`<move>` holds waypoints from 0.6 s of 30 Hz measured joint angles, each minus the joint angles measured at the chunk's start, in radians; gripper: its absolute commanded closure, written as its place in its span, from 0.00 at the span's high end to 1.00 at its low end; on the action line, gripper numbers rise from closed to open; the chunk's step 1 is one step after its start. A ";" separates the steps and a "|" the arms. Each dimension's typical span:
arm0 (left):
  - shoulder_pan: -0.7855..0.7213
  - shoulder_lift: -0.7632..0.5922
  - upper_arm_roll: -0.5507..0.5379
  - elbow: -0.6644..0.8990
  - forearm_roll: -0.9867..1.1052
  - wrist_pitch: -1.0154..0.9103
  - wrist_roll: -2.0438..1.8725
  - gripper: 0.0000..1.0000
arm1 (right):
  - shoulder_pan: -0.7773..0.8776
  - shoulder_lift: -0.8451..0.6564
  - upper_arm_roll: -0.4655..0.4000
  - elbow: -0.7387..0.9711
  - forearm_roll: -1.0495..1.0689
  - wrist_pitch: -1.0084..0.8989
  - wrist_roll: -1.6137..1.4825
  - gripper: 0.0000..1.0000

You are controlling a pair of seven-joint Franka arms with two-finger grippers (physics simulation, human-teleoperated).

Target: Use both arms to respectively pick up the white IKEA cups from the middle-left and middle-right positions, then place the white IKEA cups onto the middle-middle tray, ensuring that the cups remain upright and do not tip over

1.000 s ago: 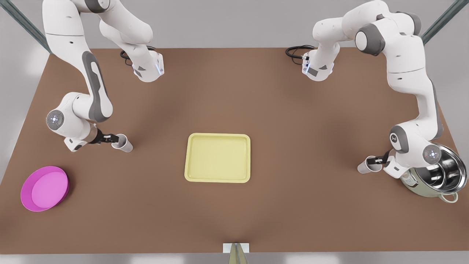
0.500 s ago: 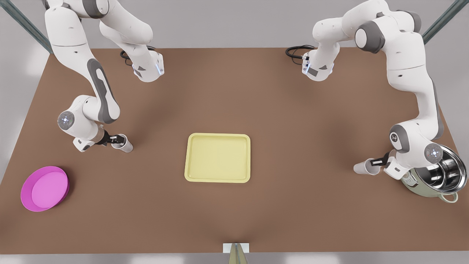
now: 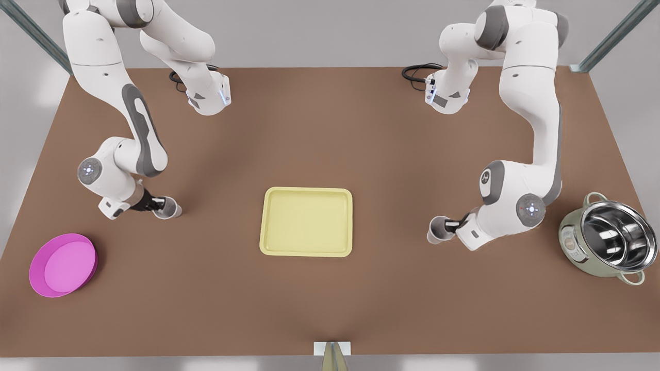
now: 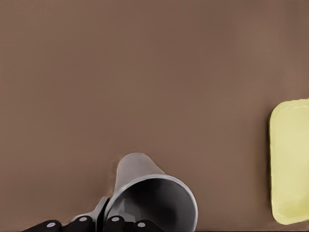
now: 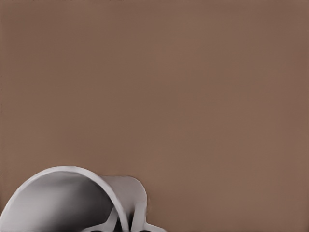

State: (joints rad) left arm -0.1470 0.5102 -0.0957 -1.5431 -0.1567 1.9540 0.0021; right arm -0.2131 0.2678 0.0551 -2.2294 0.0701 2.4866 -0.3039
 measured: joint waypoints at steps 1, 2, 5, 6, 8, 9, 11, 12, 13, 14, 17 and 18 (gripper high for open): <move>-0.040 0.036 -0.037 0.043 -0.001 -0.006 -0.045 0.21 | 0.002 0.000 0.001 0.011 0.000 -0.007 -0.001 0.27; -0.074 0.081 -0.074 0.096 -0.001 -0.012 -0.092 0.21 | 0.002 0.000 0.002 0.021 0.000 -0.013 -0.002 0.26; -0.149 0.175 -0.129 0.199 -0.002 -0.018 -0.236 0.21 | 0.005 0.003 0.004 0.040 0.002 -0.029 -0.007 0.22; -0.158 0.201 -0.149 0.230 -0.003 -0.013 -0.282 0.21 | 0.011 0.004 0.004 0.047 0.002 -0.033 -0.008 0.22; -0.164 0.257 -0.192 0.309 -0.004 -0.005 -0.373 0.21 | 0.027 0.010 0.005 0.070 0.014 -0.045 -0.011 0.22; -0.169 0.283 -0.209 0.334 -0.004 0.002 -0.414 0.21 | 0.043 0.016 0.005 0.079 0.029 -0.049 -0.011 0.22; -0.194 0.322 -0.221 0.361 -0.005 0.023 -0.493 0.21 | 0.093 0.028 0.005 0.098 0.052 -0.057 -0.001 0.22; -0.212 0.337 -0.224 0.372 -0.004 0.033 -0.530 0.21 | 0.130 0.031 0.005 0.110 0.060 -0.060 0.010 0.22; -0.227 0.348 -0.224 0.378 -0.004 0.043 -0.566 0.21 | 0.169 0.033 0.005 0.123 0.065 -0.062 0.022 0.22; -0.241 0.359 -0.223 0.381 -0.002 0.052 -0.600 0.21 | 0.211 0.033 0.004 0.134 0.070 -0.064 0.038 0.22; -0.257 0.388 -0.219 0.382 0.007 0.082 -0.691 0.21 | 0.327 0.025 0.004 0.159 0.077 -0.069 0.102 0.22; -0.259 0.396 -0.219 0.382 0.009 0.092 -0.718 0.21 | 0.363 0.022 0.004 0.169 0.078 -0.070 0.127 0.22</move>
State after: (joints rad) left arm -0.4055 0.9060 -0.3142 -1.1612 -0.1474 2.0459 -0.7160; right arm 0.1498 0.2902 0.0587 -2.0604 0.1480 2.4169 -0.1765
